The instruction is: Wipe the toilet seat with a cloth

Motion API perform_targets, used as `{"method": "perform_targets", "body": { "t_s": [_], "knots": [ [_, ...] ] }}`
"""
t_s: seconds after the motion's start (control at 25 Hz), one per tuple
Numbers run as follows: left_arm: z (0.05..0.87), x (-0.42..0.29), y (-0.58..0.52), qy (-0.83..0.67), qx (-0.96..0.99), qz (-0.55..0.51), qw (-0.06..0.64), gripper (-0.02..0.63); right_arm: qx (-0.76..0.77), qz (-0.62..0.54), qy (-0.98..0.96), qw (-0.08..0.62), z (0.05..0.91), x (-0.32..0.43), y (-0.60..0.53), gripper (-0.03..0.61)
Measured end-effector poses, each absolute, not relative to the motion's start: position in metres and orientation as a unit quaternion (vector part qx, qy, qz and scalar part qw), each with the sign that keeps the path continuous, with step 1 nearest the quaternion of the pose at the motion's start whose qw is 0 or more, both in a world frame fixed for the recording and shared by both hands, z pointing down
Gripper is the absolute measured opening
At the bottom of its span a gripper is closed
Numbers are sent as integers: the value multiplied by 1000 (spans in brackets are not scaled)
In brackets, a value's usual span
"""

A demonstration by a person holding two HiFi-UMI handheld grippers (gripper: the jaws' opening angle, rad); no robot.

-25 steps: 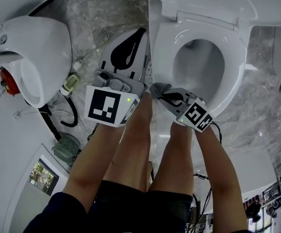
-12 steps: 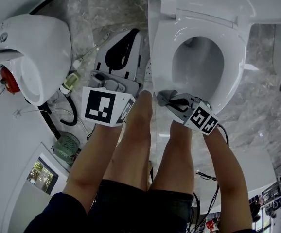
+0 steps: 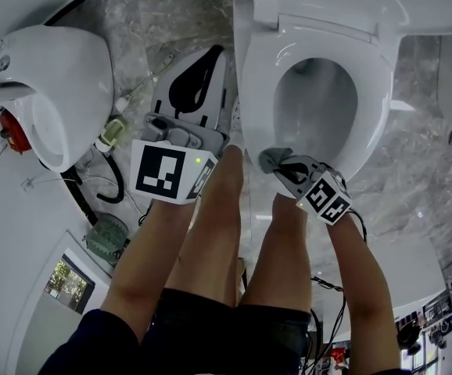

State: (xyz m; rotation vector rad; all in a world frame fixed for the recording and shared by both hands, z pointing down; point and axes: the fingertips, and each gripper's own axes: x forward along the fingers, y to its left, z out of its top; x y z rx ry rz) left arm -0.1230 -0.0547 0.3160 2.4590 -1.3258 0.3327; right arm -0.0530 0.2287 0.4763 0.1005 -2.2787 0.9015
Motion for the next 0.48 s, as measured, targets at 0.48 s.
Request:
{"method": "perform_targets", "body": {
  "t_s": [0.48],
  "knots": [
    [311, -106, -58, -462, 865, 99, 167, 20, 249, 415, -829, 279, 489, -67, 125, 35]
  ]
}}
